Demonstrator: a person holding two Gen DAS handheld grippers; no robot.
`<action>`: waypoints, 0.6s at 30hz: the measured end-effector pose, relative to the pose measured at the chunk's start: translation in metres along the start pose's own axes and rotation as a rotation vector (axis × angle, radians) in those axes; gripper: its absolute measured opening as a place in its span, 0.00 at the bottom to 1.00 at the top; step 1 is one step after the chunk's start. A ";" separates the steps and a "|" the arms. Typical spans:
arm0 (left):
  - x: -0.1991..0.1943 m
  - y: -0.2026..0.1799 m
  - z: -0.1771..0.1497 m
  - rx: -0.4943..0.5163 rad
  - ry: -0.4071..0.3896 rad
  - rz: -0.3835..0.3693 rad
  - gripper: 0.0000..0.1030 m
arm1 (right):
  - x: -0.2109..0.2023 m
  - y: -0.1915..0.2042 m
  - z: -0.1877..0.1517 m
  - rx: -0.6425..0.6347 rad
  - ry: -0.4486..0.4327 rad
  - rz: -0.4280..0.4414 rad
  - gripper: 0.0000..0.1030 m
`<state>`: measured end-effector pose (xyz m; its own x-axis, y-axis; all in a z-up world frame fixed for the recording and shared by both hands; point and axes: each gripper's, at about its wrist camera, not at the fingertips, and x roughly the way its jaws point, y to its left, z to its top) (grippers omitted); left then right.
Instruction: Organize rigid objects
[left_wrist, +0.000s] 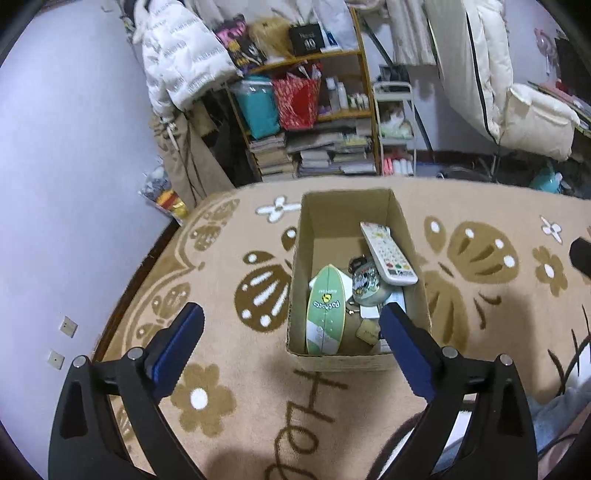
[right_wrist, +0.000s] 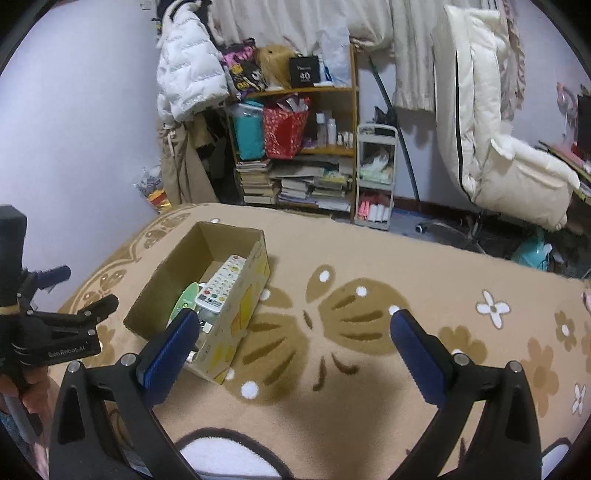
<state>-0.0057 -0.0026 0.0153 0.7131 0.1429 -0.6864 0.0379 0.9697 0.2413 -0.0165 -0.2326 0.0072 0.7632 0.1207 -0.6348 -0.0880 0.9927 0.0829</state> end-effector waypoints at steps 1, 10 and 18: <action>-0.007 0.001 -0.001 -0.011 -0.015 -0.001 0.93 | -0.004 0.001 -0.002 -0.001 -0.009 0.004 1.00; -0.042 0.003 -0.015 -0.035 -0.126 0.011 0.93 | -0.026 0.014 -0.019 -0.016 -0.088 0.042 1.00; -0.038 0.004 -0.030 -0.082 -0.137 0.014 0.93 | -0.030 0.007 -0.035 0.031 -0.123 0.033 1.00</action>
<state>-0.0531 0.0021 0.0219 0.8021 0.1338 -0.5821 -0.0260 0.9815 0.1898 -0.0624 -0.2294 -0.0003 0.8331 0.1497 -0.5325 -0.0961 0.9872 0.1273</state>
